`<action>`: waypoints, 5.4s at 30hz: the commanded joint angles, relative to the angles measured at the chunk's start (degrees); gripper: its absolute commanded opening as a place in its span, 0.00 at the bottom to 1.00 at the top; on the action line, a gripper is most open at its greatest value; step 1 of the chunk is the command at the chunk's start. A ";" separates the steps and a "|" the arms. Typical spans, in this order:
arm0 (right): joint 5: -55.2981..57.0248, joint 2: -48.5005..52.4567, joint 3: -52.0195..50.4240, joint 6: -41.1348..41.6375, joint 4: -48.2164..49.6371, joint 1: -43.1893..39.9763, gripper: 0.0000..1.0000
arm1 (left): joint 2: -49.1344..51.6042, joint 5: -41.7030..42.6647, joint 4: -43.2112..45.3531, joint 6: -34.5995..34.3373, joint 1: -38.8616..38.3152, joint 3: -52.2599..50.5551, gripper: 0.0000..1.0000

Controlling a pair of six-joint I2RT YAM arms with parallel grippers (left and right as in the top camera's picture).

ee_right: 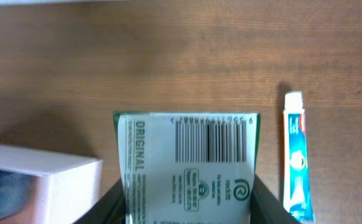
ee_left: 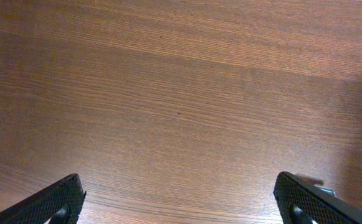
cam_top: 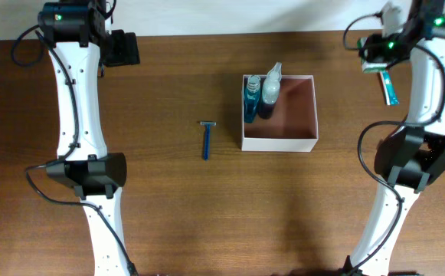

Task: Pack container
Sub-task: 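Lift the soap bar and carry it left over the pink box, then lower the soap bar into the box and open the right gripper, then withdraw the right gripper and move it above the Colgate toothpaste tube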

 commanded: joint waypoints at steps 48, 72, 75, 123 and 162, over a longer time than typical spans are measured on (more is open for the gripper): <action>3.61 -6.05 -3.54 13.77 -23.54 18.58 0.34 | 0.50 -0.61 -0.04 -0.50 0.22 -0.02 0.99; 5.75 -5.92 -19.91 13.77 -7.80 20.33 0.44 | 0.50 -0.61 -0.07 -0.50 0.22 -0.02 0.99; 5.81 -5.92 -19.91 13.77 -6.78 20.31 0.49 | 0.50 -0.61 -0.04 -0.50 0.22 -0.02 0.99; 8.15 -6.23 15.61 9.70 -23.89 -10.45 0.99 | 0.50 -0.61 -0.07 -0.50 0.22 -0.02 0.99; 5.11 18.69 13.70 -13.51 -2.80 -7.21 0.99 | 0.50 -0.61 -0.04 -0.50 0.22 -0.02 0.99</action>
